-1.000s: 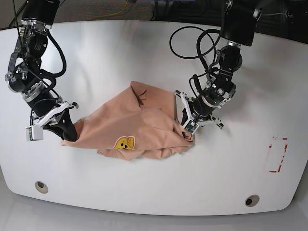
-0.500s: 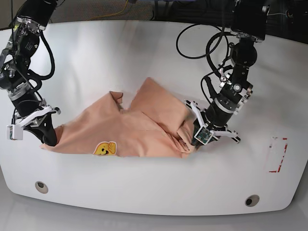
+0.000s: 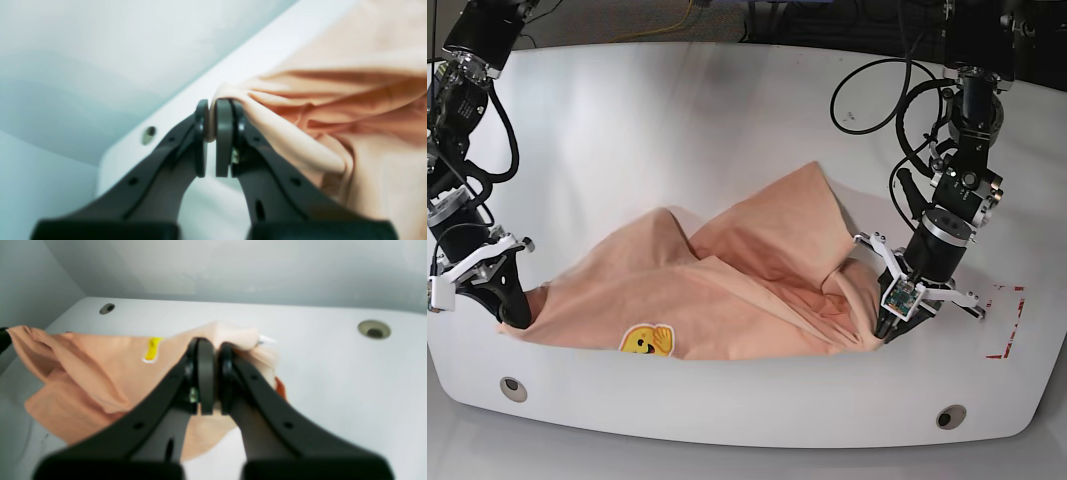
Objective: Layout the t-shirt on the table in an organized manner, then fold the t-shirt properly
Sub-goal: 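Pull both grippers apart to stretch the shirt open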
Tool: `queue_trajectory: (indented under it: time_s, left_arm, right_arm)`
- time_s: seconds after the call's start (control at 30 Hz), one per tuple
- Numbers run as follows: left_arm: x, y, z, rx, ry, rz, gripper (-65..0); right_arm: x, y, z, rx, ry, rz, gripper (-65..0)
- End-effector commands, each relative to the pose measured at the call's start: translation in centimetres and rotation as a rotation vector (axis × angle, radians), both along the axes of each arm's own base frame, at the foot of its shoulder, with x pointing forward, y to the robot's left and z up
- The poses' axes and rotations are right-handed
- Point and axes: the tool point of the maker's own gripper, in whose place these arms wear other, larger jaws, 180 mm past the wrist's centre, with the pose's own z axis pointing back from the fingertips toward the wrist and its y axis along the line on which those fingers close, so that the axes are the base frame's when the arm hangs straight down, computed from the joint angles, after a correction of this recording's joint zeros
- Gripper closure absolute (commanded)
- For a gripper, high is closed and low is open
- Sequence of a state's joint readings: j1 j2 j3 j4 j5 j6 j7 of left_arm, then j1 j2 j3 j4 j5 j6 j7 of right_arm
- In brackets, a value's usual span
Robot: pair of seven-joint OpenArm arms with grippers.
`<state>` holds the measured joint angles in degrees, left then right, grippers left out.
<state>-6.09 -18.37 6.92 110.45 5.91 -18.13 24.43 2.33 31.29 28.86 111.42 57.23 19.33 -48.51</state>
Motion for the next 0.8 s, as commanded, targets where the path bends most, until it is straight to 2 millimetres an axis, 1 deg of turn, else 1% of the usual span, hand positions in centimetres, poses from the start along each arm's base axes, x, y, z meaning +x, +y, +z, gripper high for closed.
queue_trajectory:
  time_s: [0.0,0.07,0.2,0.47,0.53,0.67,0.77]
  left_arm:
    - [0.6,0.7,2.9,0.017,-0.086,-0.006,-2.6]
    - [0.7,1.2,3.2,0.039,-0.094,-0.002,-2.6]
    - [1.3,2.3,4.7,0.074,-0.129,0.011,-2.7]
    - [2.5,3.5,8.8,0.128,-0.226,0.024,-2.9]
    - [2.8,3.8,10.1,0.139,-0.256,0.028,-2.9]
    - [3.3,4.3,12.3,0.156,-0.306,0.039,-2.9]
    - [3.6,4.5,13.6,0.163,-0.330,0.051,-3.0]
  right_arm:
    - [0.4,-0.4,3.2,-0.024,-0.092,0.002,0.0]
    - [0.6,-0.6,3.9,-0.036,-0.108,0.002,0.0]
    - [0.9,-0.9,5.5,-0.060,-0.142,0.001,0.0]
    - [1.3,-1.0,8.3,-0.072,-0.208,0.011,0.0]
    - [1.4,-1.3,9.1,-0.090,-0.222,0.009,0.0]
    - [1.9,-2.0,9.9,-0.088,-0.235,-0.005,0.0]
    - [2.3,-2.8,10.6,-0.085,-0.245,-0.019,0.0]
